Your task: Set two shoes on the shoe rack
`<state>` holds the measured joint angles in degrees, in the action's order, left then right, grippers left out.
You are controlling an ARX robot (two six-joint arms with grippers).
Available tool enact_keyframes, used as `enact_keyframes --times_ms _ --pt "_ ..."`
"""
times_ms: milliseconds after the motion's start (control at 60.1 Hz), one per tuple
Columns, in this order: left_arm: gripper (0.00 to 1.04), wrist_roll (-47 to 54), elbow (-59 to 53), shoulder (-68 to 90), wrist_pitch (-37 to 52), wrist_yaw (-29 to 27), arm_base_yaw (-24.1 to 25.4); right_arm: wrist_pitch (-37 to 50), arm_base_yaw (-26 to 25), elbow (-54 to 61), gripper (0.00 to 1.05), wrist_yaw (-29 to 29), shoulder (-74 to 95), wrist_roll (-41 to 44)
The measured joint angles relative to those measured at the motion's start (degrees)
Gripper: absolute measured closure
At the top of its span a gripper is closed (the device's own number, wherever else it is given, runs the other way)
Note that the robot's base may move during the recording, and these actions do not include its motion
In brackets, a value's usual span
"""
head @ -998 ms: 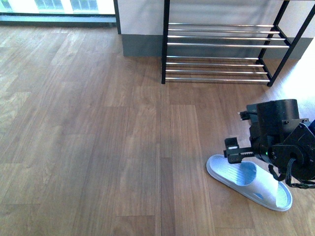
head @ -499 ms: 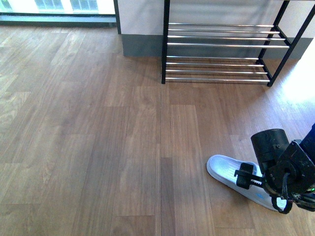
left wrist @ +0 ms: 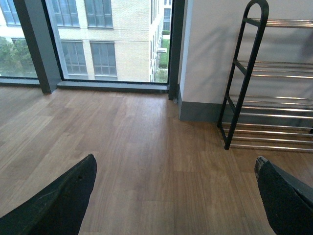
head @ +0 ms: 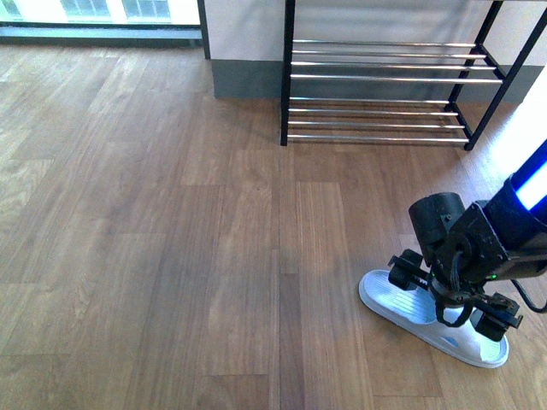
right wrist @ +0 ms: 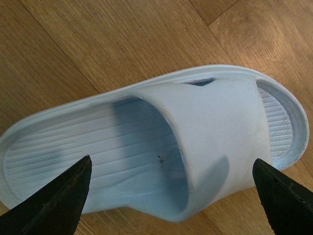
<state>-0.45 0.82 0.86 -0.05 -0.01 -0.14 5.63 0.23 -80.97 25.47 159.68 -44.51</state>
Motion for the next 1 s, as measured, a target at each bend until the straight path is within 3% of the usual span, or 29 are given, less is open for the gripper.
enact_keyframes --times_ms 250,516,616,682,815,998 --pt "0.09 0.0 0.0 0.0 0.0 0.0 0.0 -9.0 -1.5 -6.9 0.09 5.0 6.2 -5.4" --pt "0.09 0.0 0.0 0.0 0.0 0.0 0.0 -9.9 -2.7 -7.5 0.11 2.4 6.9 -7.6" --pt "0.09 0.0 0.0 0.0 0.0 0.0 0.0 -9.7 -3.0 -7.5 0.26 1.4 7.3 -7.6" --pt "0.09 0.0 0.0 0.0 0.0 0.0 0.0 -9.6 -3.6 -7.2 0.42 0.8 7.5 -7.6" --pt "0.09 0.0 0.0 0.0 0.0 0.0 0.0 -8.7 -4.4 -6.6 0.60 0.6 7.5 -7.3" --pt "0.09 0.0 0.0 0.0 0.0 0.0 0.0 -1.0 -3.7 -4.0 0.86 4.3 6.8 -0.4"
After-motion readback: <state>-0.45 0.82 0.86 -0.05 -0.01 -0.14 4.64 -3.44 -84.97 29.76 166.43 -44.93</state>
